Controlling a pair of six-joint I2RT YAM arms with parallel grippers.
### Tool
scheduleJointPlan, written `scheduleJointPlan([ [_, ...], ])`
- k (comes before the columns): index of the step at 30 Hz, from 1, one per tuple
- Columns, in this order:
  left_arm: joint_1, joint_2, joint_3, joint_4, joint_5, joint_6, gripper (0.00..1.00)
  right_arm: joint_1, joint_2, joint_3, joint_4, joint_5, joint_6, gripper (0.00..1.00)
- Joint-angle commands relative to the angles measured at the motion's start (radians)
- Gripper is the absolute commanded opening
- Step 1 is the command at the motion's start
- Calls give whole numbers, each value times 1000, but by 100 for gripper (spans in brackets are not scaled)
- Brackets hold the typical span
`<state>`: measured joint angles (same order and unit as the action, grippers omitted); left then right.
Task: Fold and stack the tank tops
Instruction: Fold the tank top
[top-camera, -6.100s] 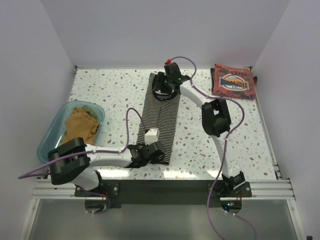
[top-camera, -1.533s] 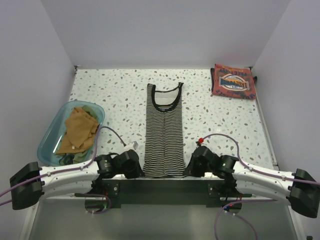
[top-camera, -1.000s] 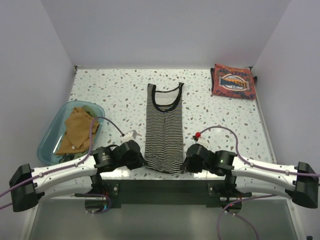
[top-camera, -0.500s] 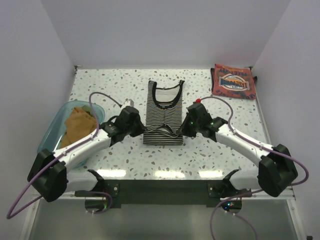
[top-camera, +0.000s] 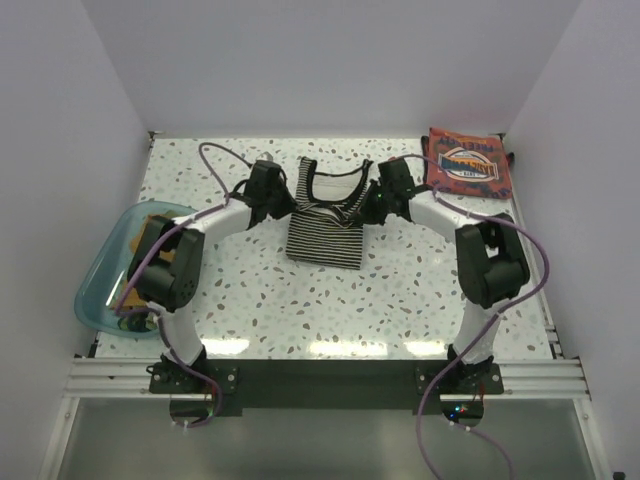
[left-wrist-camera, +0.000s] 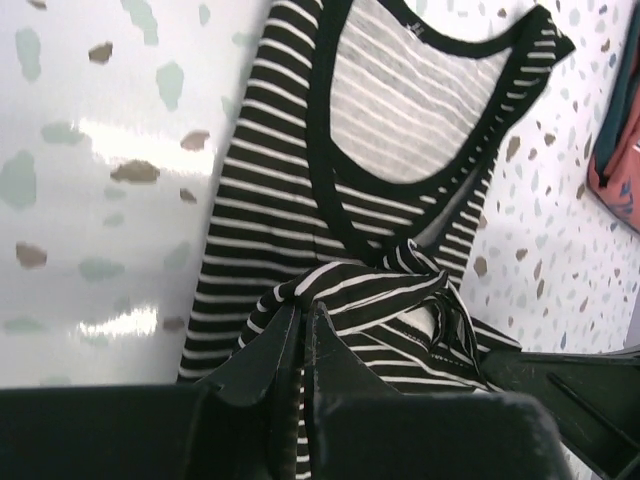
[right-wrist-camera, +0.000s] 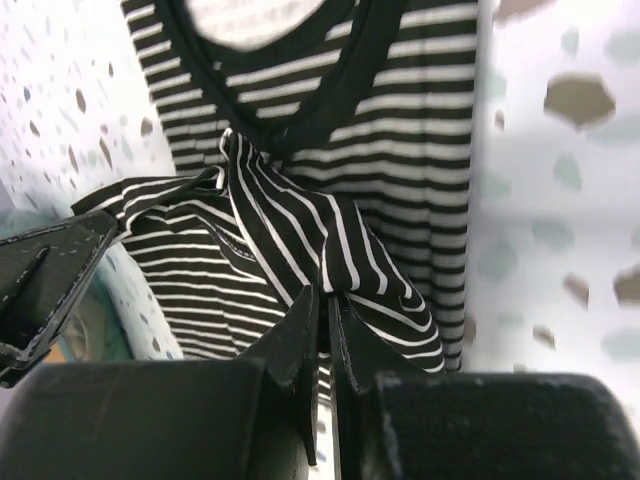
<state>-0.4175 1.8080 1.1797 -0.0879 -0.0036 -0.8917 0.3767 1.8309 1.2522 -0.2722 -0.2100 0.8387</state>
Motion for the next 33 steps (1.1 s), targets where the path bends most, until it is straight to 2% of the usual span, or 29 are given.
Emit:
scheduleJointPlan([
  [1,40,97,92,112,65,42,0,-27,76,99,59,-89,-32,0],
  [6,71,186,167,162,151,66,0,-68,153,161,83,-127,-27,0],
  [11,75,175,201,163,152,77,0,-88,143,167,82,-137,-29,0],
  [16,83,237,253,158,174,89,2,-105,175,191,85,-149,-18,0],
  [17,88,246,259,172,175,91,7,-108,188,194,90,-147,-12,4],
  [18,92,257,262,177,188,88,11,-110,195,196,96,-152,-7,15],
  [19,103,269,261,210,201,88,15,-117,200,197,103,-160,-4,22],
  [20,108,275,264,221,209,89,28,-122,211,202,110,-164,-1,29],
  [21,111,277,267,226,206,91,36,-127,212,214,110,-166,-1,42],
  [23,128,275,273,259,217,94,47,-142,215,227,106,-164,5,51],
  [26,146,252,287,260,221,114,57,-157,212,254,94,-169,-1,54],
  [27,151,243,290,254,220,120,57,-160,199,260,82,-166,-9,54],
  [31,158,176,252,215,180,119,55,-153,150,227,82,-131,-38,53],
  [33,154,150,229,206,180,102,47,-133,131,210,50,-86,-82,52],
])
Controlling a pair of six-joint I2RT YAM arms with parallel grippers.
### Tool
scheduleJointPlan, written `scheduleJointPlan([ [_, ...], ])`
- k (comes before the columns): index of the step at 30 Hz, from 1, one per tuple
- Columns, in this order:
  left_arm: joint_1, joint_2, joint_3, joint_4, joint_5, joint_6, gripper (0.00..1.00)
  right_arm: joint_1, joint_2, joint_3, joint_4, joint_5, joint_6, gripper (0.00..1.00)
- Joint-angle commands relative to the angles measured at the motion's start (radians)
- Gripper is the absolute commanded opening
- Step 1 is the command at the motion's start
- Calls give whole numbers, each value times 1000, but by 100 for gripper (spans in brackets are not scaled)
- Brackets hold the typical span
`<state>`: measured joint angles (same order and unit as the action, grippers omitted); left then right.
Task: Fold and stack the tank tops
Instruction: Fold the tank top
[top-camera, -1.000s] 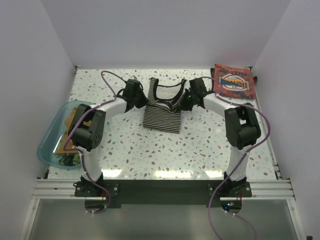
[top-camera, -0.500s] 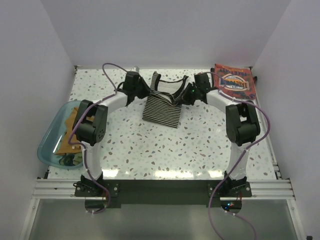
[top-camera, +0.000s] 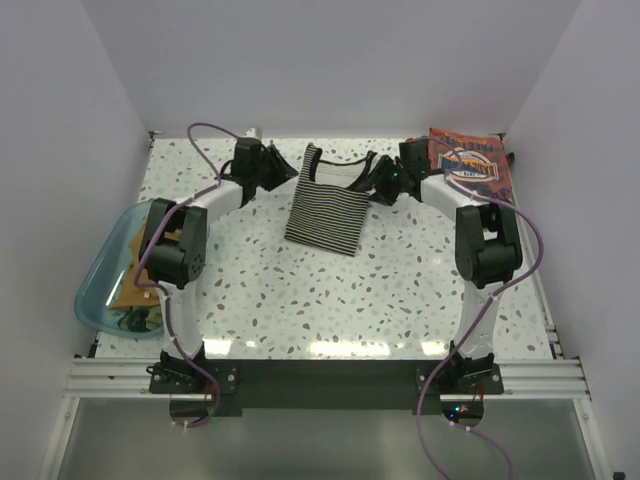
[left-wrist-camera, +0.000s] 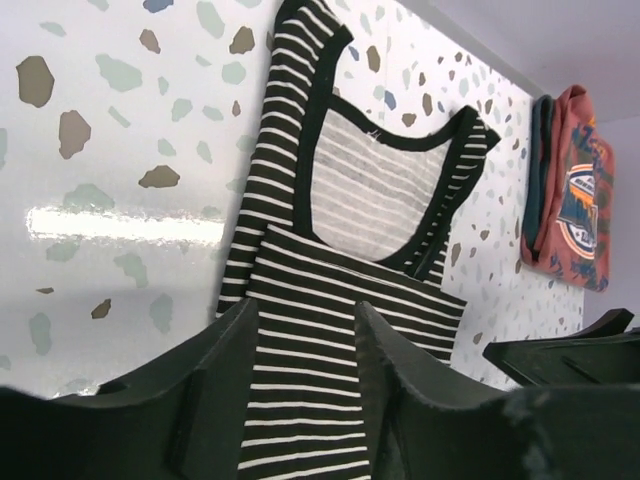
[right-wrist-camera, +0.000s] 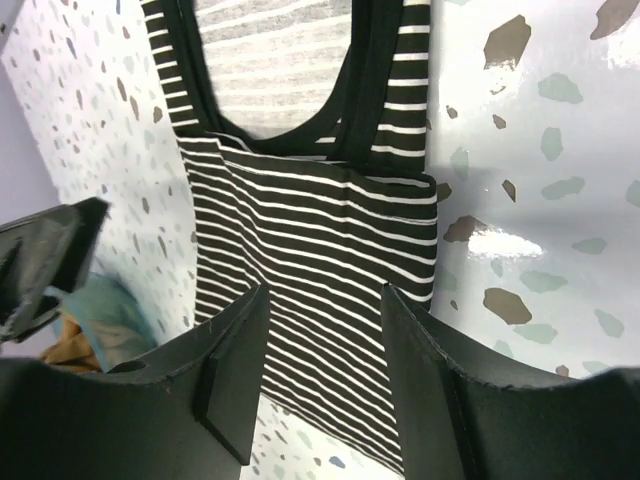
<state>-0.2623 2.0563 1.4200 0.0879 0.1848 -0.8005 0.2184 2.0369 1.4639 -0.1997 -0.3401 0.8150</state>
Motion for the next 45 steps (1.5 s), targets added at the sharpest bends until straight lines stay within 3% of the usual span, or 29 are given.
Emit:
scheduleJointPlan([
  [1,-12,-104,-26,26,-5,7,44,62,-86,3,-49,79,-88,51],
  [8,-115,-169,-183,-8,-90,17,12,228,-52,42,-170,320,-229,50],
  [10,-156,-197,-258,6,-113,11,11,263,-37,49,-182,337,-243,49],
  [13,-212,-216,-331,-62,-212,-6,1,308,-9,58,-205,378,-276,49],
  [23,-270,-338,-636,-57,-323,-134,0,407,-40,-103,-217,464,-310,49],
  [33,-478,-501,-881,-62,-311,-264,0,475,-208,-356,-208,486,-297,51],
  [38,-535,-631,-923,-86,-298,-249,0,475,-400,-485,-222,458,-300,54],
  [40,-535,-683,-905,-166,-301,-226,2,473,-451,-497,-236,428,-297,54],
  [44,-535,-823,-848,-293,-314,-172,11,469,-610,-502,-315,438,-277,62],
  [45,-535,-846,-840,-333,-315,-172,18,467,-636,-504,-332,449,-271,63],
])
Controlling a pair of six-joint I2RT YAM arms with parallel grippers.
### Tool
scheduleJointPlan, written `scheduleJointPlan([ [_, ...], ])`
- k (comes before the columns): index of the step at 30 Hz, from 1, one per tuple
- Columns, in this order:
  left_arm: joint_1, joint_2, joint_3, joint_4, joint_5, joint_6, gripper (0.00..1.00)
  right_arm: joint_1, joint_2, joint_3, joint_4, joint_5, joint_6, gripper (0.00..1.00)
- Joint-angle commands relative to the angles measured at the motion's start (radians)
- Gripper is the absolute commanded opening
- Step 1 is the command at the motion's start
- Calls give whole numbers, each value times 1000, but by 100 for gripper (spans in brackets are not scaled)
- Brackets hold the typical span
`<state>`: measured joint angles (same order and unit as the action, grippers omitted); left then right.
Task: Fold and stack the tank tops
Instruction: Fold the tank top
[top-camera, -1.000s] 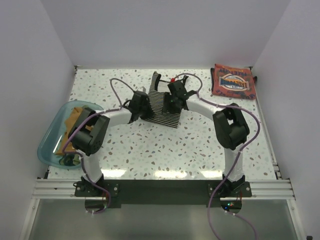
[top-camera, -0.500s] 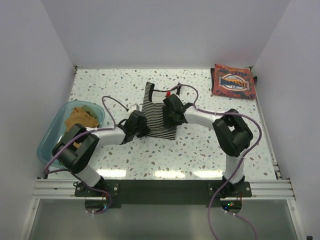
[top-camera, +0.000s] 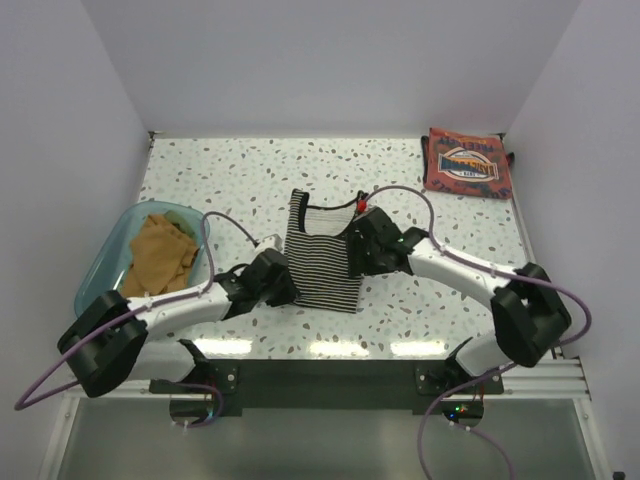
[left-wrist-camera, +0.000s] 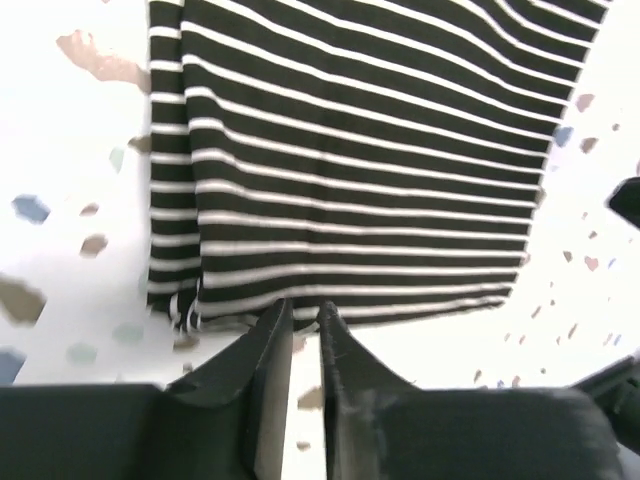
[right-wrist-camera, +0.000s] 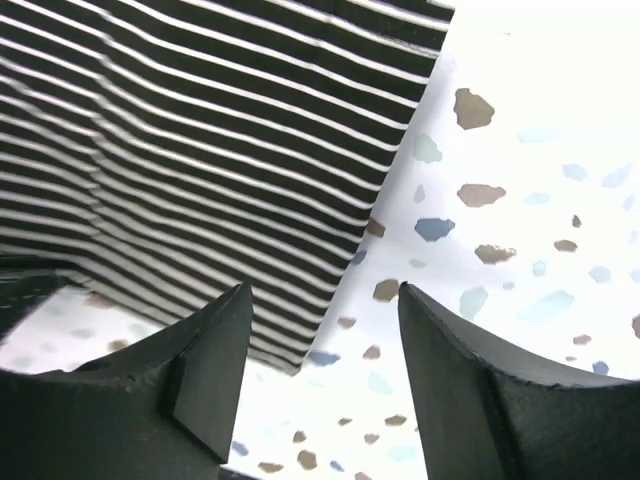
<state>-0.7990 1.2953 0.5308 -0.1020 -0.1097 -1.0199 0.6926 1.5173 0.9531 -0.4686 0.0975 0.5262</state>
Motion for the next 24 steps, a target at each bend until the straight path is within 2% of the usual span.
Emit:
scheduleJointPlan([
  [1,1,-108,51,-168,-25,44,23,-11,-137,-2,-79,21,41,64],
  [3,3,-171,52,-229,-38,44,35,-22,-193,-20,-110,15,69,64],
  [6,3,-215,46,-316,-94,44,43,-25,-241,-95,-101,-31,135,61],
  [9,17,-206,25,-331,-104,56,50,-25,-288,-178,-53,-96,202,60],
  [12,50,-185,-11,-260,-41,90,52,-22,-327,-275,36,-165,290,58],
  [16,81,-165,-26,-197,-4,124,54,-24,-358,-385,105,-170,376,57],
  [24,93,-172,-57,-117,-5,139,56,-24,-405,-441,185,-176,452,57],
])
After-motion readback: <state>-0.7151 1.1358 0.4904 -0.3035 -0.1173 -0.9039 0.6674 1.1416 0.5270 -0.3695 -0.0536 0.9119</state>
